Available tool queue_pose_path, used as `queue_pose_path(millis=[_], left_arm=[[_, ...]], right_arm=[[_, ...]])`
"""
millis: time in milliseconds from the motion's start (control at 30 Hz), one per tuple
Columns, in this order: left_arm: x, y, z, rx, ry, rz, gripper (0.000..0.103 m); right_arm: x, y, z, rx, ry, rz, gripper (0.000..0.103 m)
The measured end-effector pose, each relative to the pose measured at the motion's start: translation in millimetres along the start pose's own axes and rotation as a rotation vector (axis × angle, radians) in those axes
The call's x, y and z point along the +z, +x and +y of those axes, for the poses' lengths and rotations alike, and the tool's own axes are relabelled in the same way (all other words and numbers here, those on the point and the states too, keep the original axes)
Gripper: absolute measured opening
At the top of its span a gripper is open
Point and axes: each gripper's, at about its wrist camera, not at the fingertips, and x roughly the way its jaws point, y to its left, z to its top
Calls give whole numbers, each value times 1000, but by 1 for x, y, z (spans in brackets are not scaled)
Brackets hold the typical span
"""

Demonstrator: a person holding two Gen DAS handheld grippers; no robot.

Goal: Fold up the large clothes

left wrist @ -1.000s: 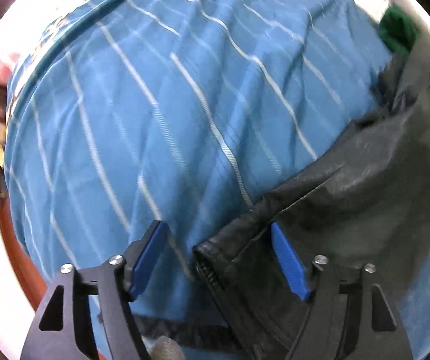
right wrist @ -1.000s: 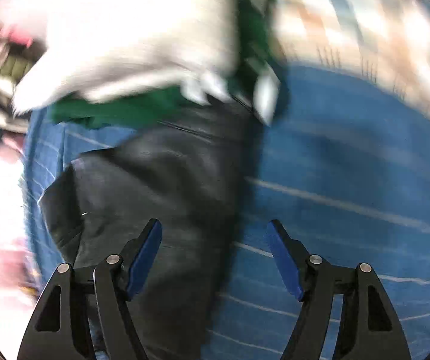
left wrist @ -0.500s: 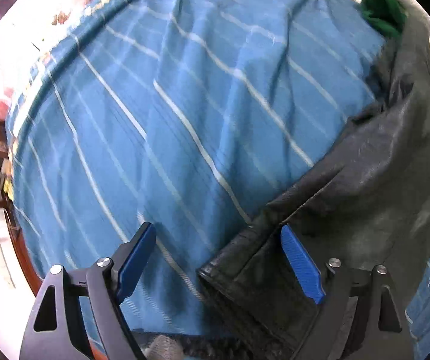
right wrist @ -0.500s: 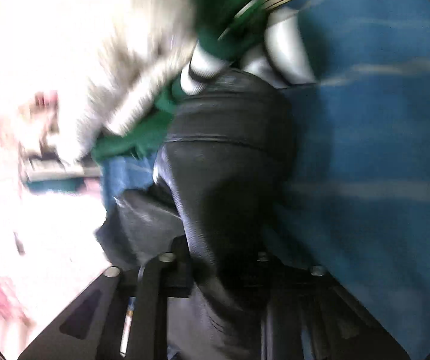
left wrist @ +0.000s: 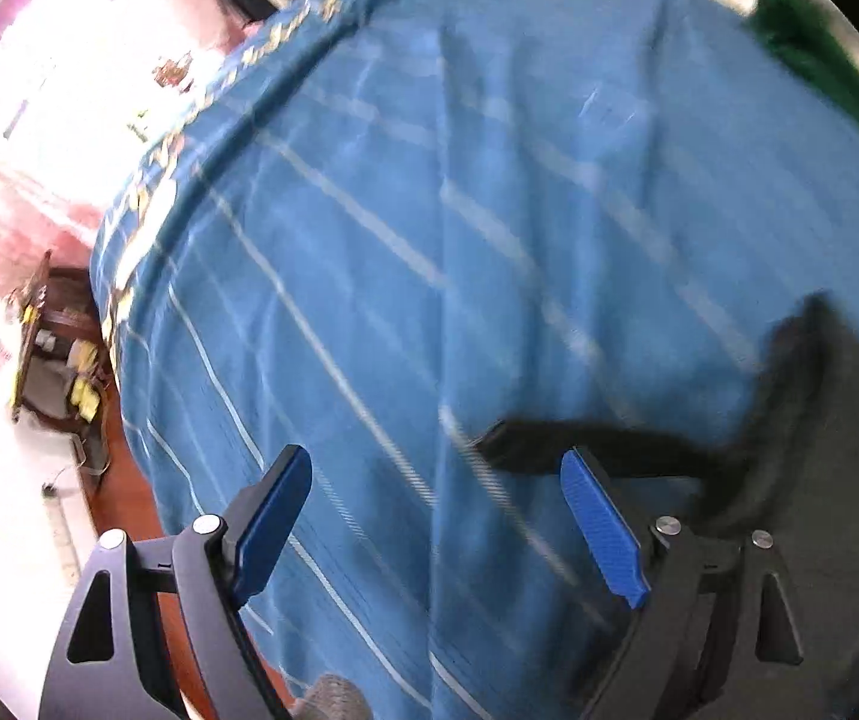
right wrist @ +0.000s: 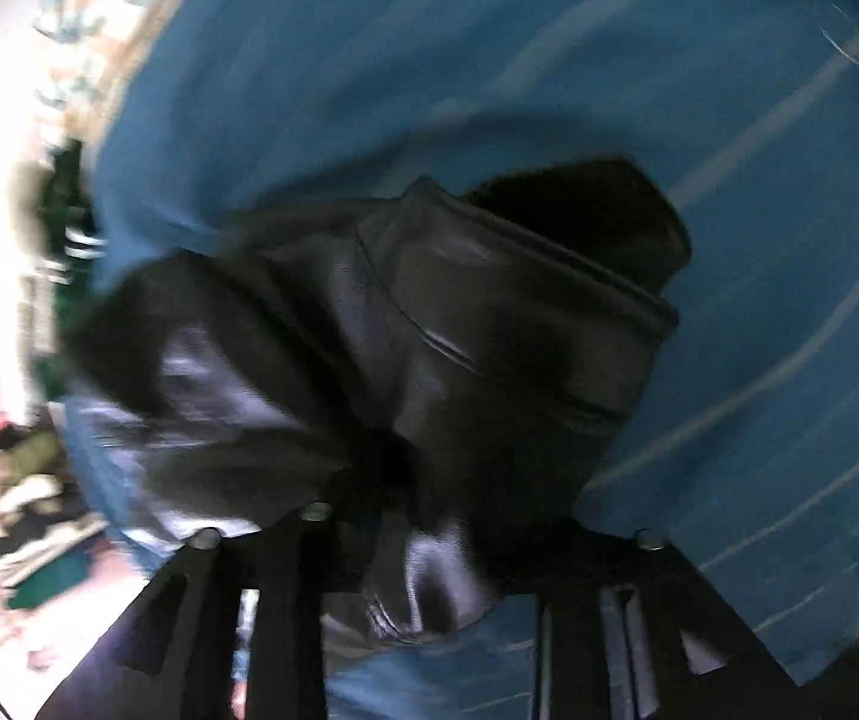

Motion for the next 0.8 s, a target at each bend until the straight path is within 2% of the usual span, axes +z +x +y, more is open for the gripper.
queue_pose_path(millis=[33,67,133,167,233,300,367,400,467,533,567,633,667,733,767,800], left_arm=[[-1,10,0,-1,1,18,86],[-1,20,0,-11,4,30,87],[-1,34,-4,-1,15,19,102],[-2,37,-5,10,21,11,103],[-3,41,-2,-26,14,-1,103],[-5,45,8,-78,-20,-3,103],[-4,47,15,-113,-34,5,103],[-2,47,18,-125,-32,19,103],[4,47,19,-125,-30,50,103],[13,45,21,-114,-11,79,103],[17,41,22,-107,0,78,103],[26,23,24,-110,20,35,103],[29,15,23,-114,22,16,103],[36,-8,24,-156,15,-25,103],[38,-16,22,-182,7,-32,103],[41,-27,19,-240,-7,-36,103]], right_arm=[[2,-5,-1,-14,-14,2,57],[4,-13,0,-24,-25,2,59],[1,-37,5,-78,-64,-22,60],[-2,-48,7,-121,-82,-31,60],[-11,-70,22,-192,-143,-70,60],[-23,-79,48,-196,-255,-106,60],[-32,-71,91,-121,-407,-87,57],[-35,-59,117,-90,-474,-72,48],[-32,-26,156,-34,-559,-16,46],[-25,7,194,-18,-628,11,43],[-18,26,210,-43,-653,0,41],[5,59,214,-75,-601,3,41],[15,69,210,-59,-555,7,41],[25,68,205,-3,-434,-9,38],[26,66,204,-4,-416,6,38],[26,62,205,-10,-417,13,38]])
